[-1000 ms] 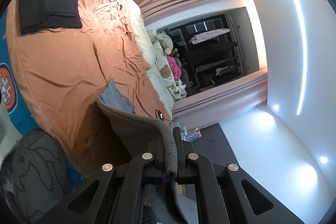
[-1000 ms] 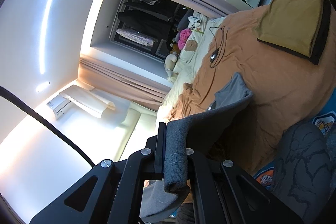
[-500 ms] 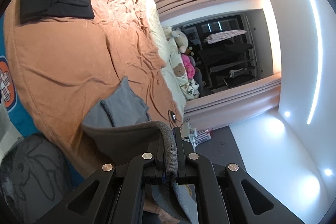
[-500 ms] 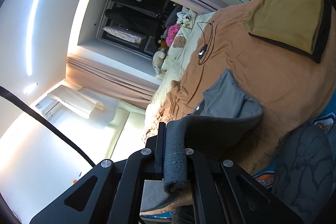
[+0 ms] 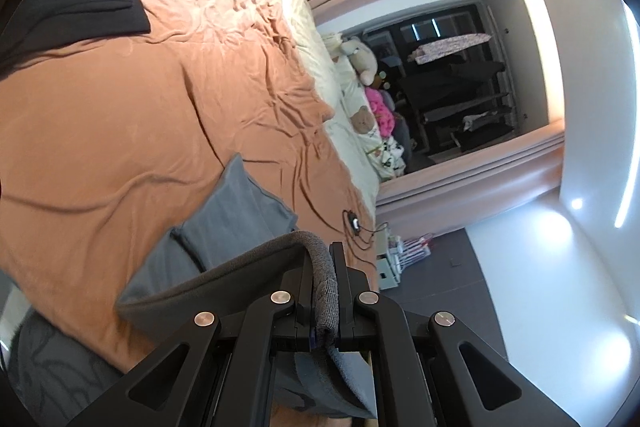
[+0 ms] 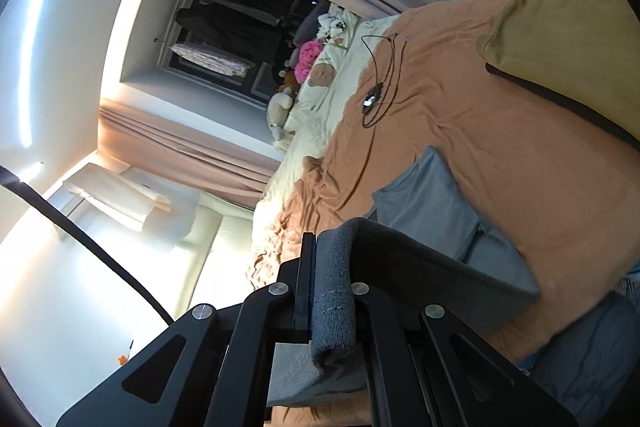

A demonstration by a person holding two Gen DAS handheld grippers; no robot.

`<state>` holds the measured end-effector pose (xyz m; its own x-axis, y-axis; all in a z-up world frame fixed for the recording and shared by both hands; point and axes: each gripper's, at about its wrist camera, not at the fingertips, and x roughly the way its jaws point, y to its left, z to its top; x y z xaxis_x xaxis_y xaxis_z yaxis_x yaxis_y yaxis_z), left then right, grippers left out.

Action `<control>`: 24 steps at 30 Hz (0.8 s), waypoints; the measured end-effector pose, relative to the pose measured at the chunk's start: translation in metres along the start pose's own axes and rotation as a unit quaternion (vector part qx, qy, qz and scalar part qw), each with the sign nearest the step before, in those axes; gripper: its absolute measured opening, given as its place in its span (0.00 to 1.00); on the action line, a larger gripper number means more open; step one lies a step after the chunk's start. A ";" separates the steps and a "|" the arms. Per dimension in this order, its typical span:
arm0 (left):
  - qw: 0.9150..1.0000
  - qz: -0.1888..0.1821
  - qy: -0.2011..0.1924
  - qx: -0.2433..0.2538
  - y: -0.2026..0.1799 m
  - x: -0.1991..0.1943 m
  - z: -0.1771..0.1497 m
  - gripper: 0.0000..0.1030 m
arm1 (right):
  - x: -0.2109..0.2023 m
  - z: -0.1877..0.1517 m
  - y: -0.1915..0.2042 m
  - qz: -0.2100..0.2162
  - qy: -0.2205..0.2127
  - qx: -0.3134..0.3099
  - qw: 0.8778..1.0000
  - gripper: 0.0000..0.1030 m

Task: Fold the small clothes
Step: 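Carry the held hem over the shirt body toward the collar with both grippers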

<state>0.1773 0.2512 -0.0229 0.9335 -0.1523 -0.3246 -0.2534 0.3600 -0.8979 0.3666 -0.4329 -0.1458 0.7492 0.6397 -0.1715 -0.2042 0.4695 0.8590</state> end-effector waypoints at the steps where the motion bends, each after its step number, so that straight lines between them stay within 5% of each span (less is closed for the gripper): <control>1: 1.000 0.005 0.001 0.000 0.000 0.006 0.002 0.04 | 0.005 0.003 0.000 -0.002 0.003 -0.001 1.000 0.00; 24: 0.988 0.142 0.064 -0.019 0.063 0.172 0.041 0.05 | 0.128 0.060 0.008 -0.126 0.073 0.000 0.989 0.00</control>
<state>0.3322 0.2850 -0.1229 0.7847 -0.1663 -0.5971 -0.5117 0.3698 -0.7755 0.4984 -0.3835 -0.1321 0.6772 0.5833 -0.4485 -0.0224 0.6256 0.7798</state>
